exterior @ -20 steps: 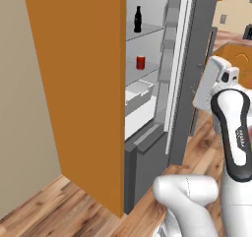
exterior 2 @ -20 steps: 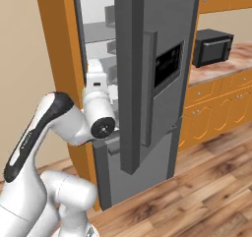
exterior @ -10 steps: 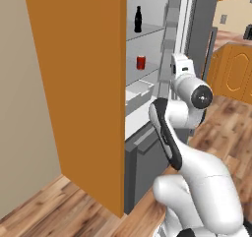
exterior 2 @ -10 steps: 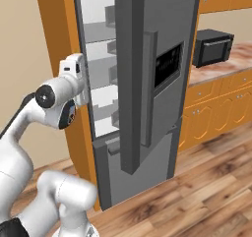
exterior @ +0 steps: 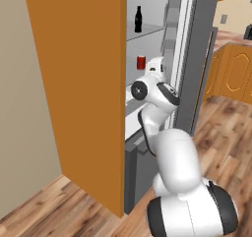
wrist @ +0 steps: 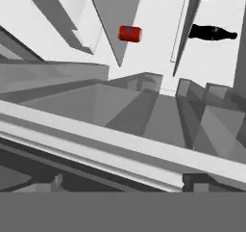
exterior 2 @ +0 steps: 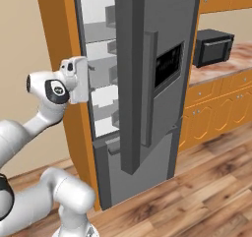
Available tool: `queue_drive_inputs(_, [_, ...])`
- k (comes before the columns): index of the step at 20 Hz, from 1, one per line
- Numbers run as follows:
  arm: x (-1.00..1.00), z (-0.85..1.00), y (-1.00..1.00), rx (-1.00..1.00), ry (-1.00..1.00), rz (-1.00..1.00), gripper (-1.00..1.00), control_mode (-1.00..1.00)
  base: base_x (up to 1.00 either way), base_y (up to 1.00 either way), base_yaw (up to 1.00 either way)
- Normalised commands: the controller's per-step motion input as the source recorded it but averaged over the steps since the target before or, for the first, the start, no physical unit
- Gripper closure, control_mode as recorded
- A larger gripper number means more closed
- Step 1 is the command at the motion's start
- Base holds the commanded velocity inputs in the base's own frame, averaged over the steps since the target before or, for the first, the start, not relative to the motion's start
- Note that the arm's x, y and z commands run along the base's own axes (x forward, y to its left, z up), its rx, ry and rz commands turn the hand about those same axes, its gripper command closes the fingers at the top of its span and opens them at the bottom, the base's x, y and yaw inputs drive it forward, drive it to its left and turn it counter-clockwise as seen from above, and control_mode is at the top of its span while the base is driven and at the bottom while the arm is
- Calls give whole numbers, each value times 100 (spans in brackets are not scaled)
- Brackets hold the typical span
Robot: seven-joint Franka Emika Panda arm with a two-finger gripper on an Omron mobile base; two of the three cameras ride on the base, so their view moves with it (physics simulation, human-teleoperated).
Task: Open the fridge, grab two sodas, and place both sodas inside the bowl with ice on the dining counter.
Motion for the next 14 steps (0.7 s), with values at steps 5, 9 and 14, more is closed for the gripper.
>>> queue_drive_inputs(5, [3, 1, -7, 0, 2, -32, -100, -100, 0, 0, 0])
queue_drive_inputs(9, [0, 0, -23, 0, -7, -12, -100, -100, 0, 0, 0])
queue_drive_inputs(14, [0, 1, -34, 0, -12, -1, -100, -100, 0, 0, 0])
